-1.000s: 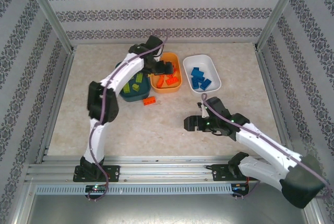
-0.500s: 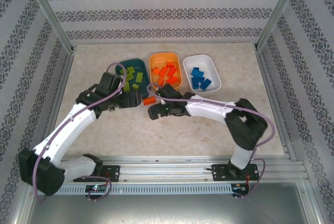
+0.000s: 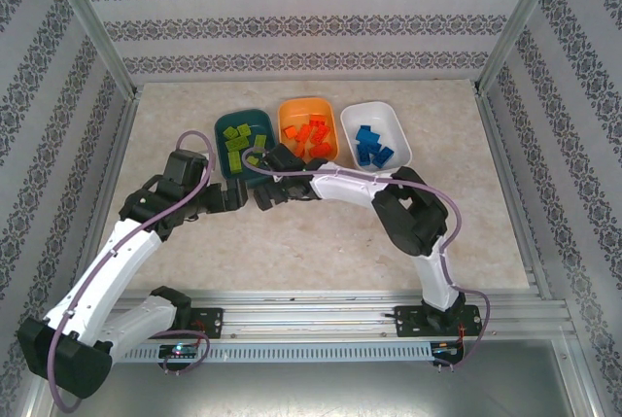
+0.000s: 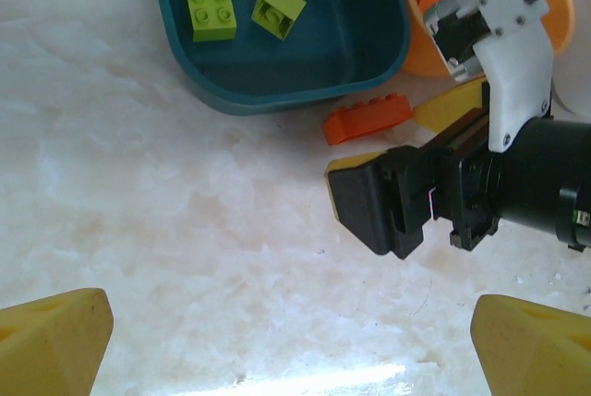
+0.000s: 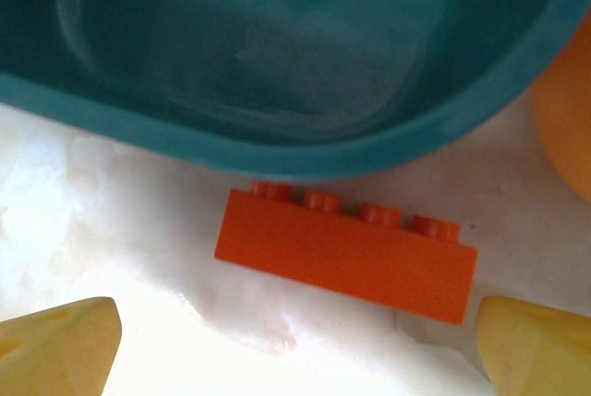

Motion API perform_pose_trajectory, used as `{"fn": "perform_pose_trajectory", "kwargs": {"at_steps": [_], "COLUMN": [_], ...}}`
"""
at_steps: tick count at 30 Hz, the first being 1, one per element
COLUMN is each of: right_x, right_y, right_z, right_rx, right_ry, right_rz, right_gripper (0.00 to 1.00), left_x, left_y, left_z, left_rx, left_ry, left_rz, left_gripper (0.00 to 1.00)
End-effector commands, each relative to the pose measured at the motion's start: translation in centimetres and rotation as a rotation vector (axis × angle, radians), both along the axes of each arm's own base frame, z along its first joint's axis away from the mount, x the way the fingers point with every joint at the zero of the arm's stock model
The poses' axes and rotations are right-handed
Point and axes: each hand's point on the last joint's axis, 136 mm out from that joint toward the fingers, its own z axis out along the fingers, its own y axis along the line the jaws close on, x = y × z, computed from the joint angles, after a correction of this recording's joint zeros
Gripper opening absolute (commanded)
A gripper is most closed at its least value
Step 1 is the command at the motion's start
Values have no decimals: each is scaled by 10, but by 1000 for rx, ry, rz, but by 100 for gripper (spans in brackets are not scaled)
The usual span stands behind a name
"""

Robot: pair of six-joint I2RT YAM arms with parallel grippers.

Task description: Sort the legos into containers by color

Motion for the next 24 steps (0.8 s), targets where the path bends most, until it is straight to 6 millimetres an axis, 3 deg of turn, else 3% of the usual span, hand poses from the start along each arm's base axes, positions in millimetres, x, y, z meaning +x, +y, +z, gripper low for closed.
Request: {"fn": "perform_pose_trajectory", "kwargs": {"at_steps": [1,8,15,19,24], "right_x": [6,18,25,21,0], "right_y": [-1,-6,-10,-12,-26], "right_z": [-12,-24,-28,-20,0], "right_rx": [-54,-88,-87,-68,-24], "right_ry": [8,8,4,4,1], "right_rz": [-14,-63,-92,-100,-121], "right_gripper": [97,89,67,62,58], "left_x": [-4,-10,-12,-15,-17], "left_y": [6,8,9,9,6], "left_z": [-7,-9,-14,-15,-11], "left_rx": [16,13,8,4,-30], "left_ry": [22,28,38,45,39], "left_rz": [-3,-1,5,6,7], "left_gripper": [100,100,100,100,100]}}
